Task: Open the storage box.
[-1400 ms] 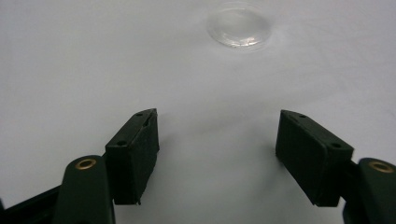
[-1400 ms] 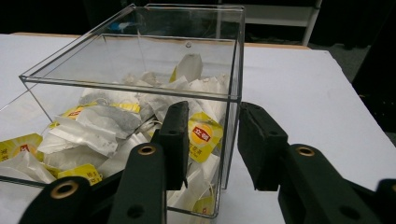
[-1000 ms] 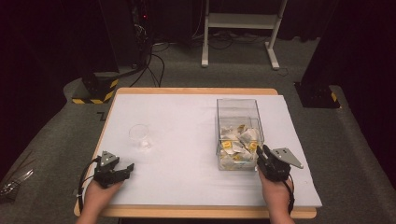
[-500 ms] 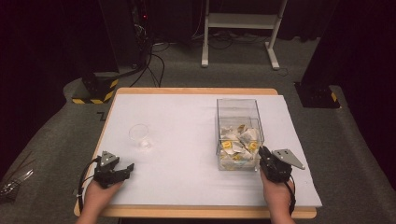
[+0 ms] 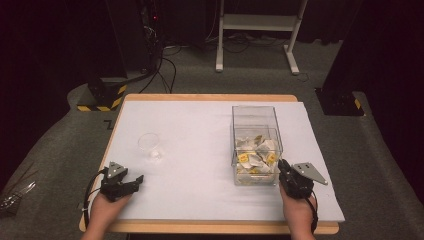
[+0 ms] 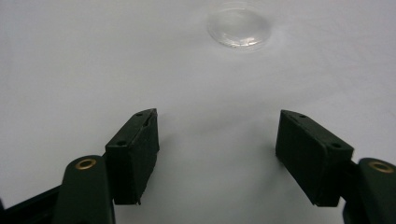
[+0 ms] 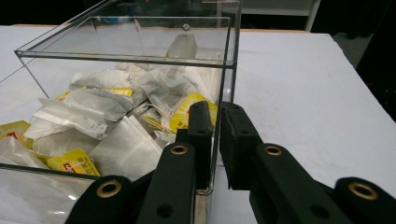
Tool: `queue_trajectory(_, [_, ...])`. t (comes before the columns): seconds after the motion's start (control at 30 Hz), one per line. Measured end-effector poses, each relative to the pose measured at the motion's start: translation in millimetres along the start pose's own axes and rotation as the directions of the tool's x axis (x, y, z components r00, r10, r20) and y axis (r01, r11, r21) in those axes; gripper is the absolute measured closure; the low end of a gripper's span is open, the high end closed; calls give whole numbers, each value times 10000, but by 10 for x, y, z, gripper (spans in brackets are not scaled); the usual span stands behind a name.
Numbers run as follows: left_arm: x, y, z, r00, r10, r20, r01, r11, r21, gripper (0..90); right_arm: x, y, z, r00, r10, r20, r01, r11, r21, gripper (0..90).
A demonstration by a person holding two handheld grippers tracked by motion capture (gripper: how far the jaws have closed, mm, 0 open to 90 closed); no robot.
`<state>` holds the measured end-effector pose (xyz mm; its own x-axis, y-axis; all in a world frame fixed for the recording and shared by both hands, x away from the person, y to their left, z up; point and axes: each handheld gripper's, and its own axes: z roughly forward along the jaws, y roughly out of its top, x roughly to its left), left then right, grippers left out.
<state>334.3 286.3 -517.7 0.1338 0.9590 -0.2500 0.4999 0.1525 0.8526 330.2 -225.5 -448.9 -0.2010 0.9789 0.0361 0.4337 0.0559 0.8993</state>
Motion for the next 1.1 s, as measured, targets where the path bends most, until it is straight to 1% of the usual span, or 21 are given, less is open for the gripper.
queue_trajectory(0.6, [-3,-1,2,10000,-23,-4,23,10000,-29,303,31,-80,-156,10000,22,-40,-22,10000,68,828])
queue_trajectory(1.1, [-1,0,0,10000,3,-8,-3,10000,-6,303,59,-127,-239,10000,28,-6,-28,9999,100,830])
